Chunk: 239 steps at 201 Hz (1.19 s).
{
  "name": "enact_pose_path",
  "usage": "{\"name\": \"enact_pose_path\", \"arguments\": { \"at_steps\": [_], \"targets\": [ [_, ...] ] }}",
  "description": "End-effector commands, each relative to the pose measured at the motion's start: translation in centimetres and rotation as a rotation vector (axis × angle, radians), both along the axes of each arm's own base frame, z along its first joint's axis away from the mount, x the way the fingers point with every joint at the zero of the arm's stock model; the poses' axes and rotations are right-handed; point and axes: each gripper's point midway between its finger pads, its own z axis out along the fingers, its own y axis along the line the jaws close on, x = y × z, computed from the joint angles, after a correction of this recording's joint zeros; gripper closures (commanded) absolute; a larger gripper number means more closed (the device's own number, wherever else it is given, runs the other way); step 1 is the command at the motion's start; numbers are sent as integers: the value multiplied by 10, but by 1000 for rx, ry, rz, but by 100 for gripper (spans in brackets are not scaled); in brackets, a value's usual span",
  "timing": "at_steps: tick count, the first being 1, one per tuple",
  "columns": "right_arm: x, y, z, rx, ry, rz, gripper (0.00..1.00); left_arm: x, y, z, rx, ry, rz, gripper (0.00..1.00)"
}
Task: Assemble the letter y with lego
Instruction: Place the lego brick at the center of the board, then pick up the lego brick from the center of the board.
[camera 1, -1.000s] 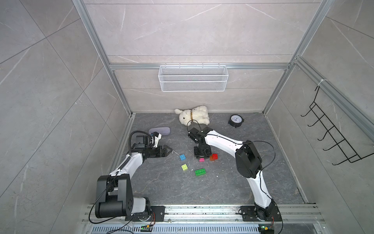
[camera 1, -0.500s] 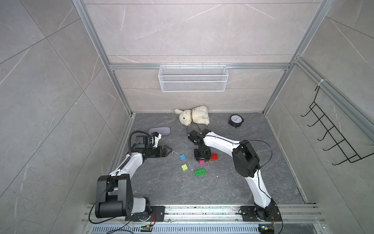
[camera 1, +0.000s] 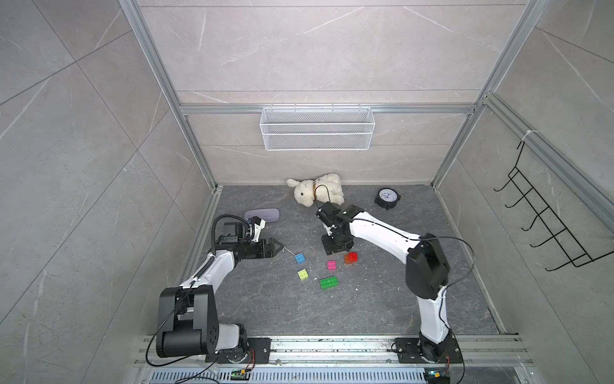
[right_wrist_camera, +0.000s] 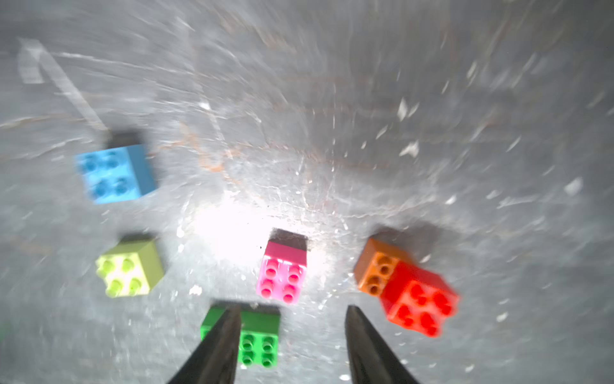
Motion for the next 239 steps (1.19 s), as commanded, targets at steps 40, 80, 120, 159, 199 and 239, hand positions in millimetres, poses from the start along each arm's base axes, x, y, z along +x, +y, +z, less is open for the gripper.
{"name": "enact_pose_path", "arguments": {
  "at_steps": [40,80,120,159,199,239],
  "targets": [
    [-6,-19,34,124,-307,817,44,-1,-8,6,-33,-25,-53,10],
    [-13,-39,-1,50,-240,1048,43,-2,-9,5,-39,-18,-52,10],
    [-11,-46,-30,-11,-216,1130,43,-2,-8,3,-26,-17,-52,10],
    [-12,-52,-52,-39,-181,1168,43,-2,-8,2,-24,-14,-51,10],
    [-8,-56,-65,-73,-161,1179,43,-1,-7,1,-23,-13,-50,10],
    [-2,-57,-75,-99,-159,1169,44,-2,-7,0,-22,-10,-50,10]
  ]
}}
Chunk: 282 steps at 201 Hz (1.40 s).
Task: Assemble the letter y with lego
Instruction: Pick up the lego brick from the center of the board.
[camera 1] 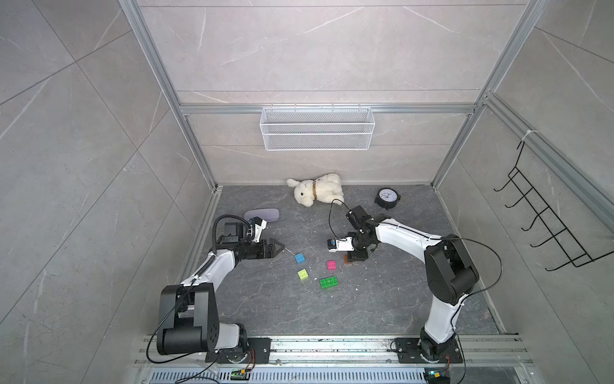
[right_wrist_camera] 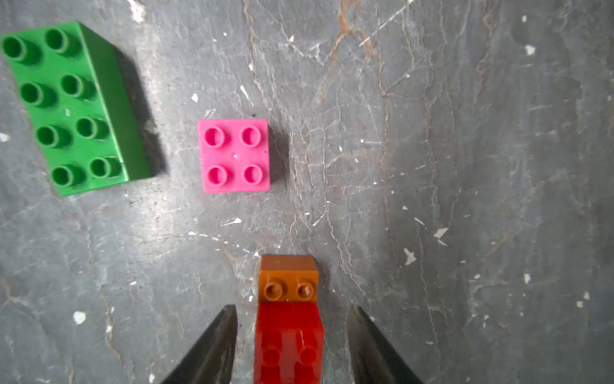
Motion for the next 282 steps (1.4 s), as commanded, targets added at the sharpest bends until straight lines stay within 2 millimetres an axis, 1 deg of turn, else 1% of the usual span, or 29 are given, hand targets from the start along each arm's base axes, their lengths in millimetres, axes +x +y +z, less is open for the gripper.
{"name": "enact_pose_path", "arguments": {
  "at_steps": [1,24,74,109,125,153,171,183,210,228,270,282],
  "targets": [
    [0,-3,-13,-27,7,14,44,0,-3,3,-4,-20,-28,10],
    [1,-3,-17,-32,15,15,44,0,-3,2,-3,-19,-28,10],
    [-6,-3,-32,-58,48,31,45,0,-3,1,-3,-15,-29,10],
    [-7,-1,-35,-61,58,32,46,0,-3,1,-4,-14,-29,10],
    [-8,0,-36,-58,64,33,51,0,-4,1,-4,-13,-28,10],
    [-10,-1,-38,-62,74,33,55,0,-3,0,-3,-13,-29,10],
    [-11,-1,-38,-62,77,38,65,0,-4,1,-4,-14,-29,10],
    [-12,-2,-40,-68,81,39,67,0,-4,1,-4,-13,-29,10],
    [-12,-1,-37,-63,80,44,68,0,-4,0,-4,-14,-30,10],
    [-12,1,-31,-62,69,48,68,0,-3,1,-3,-17,-30,10],
    [-13,11,-7,-61,26,65,69,1,-1,1,9,-22,-25,10],
    [-16,16,-1,-58,29,67,69,1,-1,1,10,-21,-25,10]
  ]
}}
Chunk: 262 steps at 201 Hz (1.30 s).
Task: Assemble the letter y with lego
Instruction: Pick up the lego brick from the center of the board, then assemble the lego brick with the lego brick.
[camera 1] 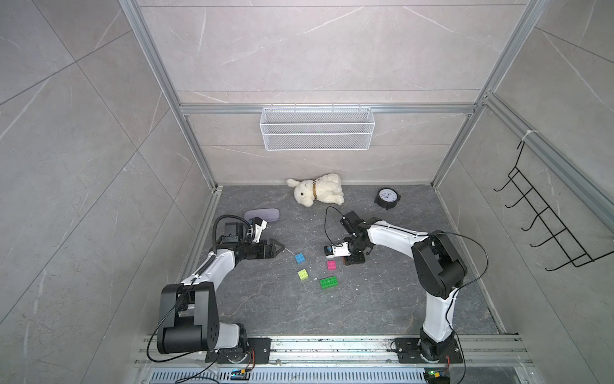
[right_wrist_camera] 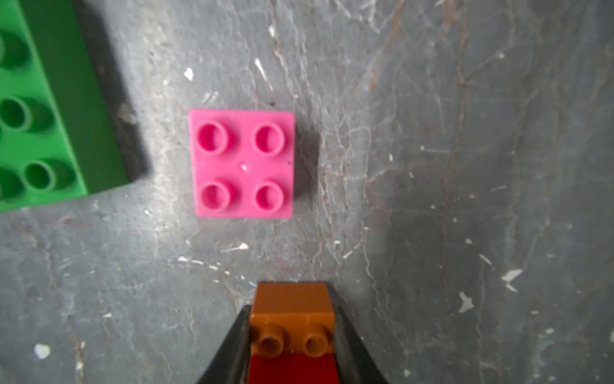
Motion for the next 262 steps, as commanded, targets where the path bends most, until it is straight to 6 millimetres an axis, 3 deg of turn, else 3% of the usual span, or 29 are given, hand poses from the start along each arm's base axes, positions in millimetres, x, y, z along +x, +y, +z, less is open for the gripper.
{"name": "enact_pose_path", "arguments": {
  "at_steps": [1,68,164,262],
  "targets": [
    [-5,8,25,10,-14,9,69,1,-2,3,6,-23,-22,10],
    [-15,28,37,42,-5,-1,70,1,-2,4,3,-25,-22,10],
    [-19,50,32,65,23,12,70,0,-2,5,-1,-27,-21,10],
    [-29,36,8,-30,78,30,72,0,-2,3,-2,-23,-21,9]
  ]
}}
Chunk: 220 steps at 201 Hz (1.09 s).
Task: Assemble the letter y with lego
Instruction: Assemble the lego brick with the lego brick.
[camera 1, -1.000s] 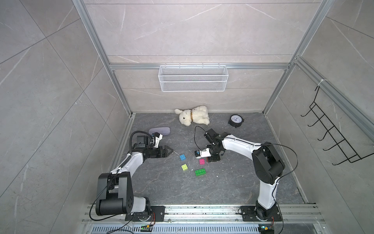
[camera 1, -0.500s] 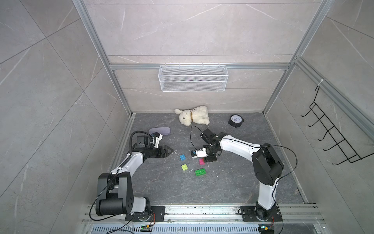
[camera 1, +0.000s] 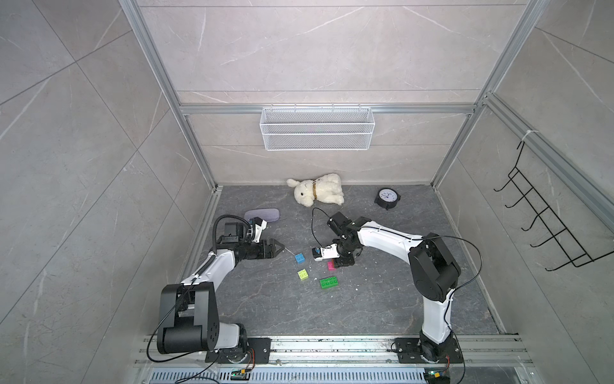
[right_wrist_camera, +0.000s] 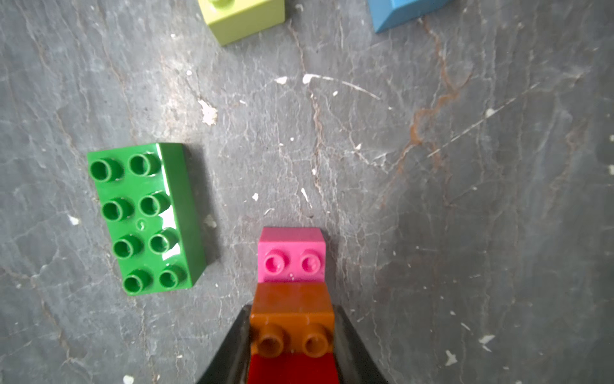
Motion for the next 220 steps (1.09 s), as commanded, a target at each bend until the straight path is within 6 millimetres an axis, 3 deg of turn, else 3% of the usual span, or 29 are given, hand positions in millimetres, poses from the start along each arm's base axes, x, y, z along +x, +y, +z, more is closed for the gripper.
{"name": "enact_pose_path", "arguments": {
  "at_steps": [1,95,220],
  "targets": [
    [-11,-7,-12,-59,49,10,72,0,-2,3,-2,-23,-21,10],
    [-22,-24,-31,-171,54,60,75,0,-3,4,-2,-24,-23,10],
    [-19,-22,-51,-254,74,21,82,0,-3,3,-3,-23,-24,10]
  ]
}}
